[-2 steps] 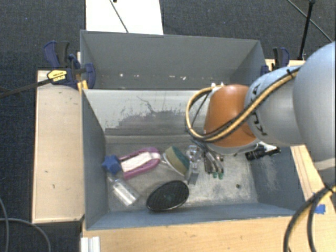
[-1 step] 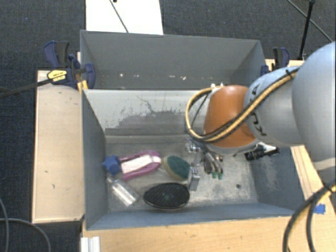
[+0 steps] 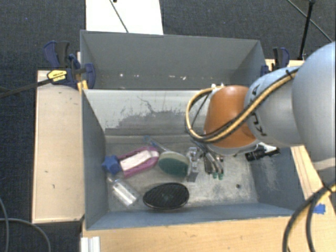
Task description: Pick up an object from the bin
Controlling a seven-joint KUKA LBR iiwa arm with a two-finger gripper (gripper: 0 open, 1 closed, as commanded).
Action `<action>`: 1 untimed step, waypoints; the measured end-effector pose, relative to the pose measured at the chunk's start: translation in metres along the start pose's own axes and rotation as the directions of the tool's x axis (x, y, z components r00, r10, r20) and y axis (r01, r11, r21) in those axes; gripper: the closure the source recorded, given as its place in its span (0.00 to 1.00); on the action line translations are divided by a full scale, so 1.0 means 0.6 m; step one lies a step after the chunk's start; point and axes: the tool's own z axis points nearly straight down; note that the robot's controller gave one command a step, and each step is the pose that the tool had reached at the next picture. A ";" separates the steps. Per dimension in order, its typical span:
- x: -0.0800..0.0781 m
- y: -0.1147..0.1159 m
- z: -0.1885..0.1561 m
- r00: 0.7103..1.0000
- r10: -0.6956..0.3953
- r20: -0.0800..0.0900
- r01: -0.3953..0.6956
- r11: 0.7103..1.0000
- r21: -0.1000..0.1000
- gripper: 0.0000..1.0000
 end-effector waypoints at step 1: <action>-0.094 -0.090 0.001 0.972 -0.236 0.005 0.236 0.972 0.001 1.00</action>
Offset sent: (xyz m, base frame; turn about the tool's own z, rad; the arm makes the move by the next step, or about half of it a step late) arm 0.0499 -0.0571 -0.0008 -0.2408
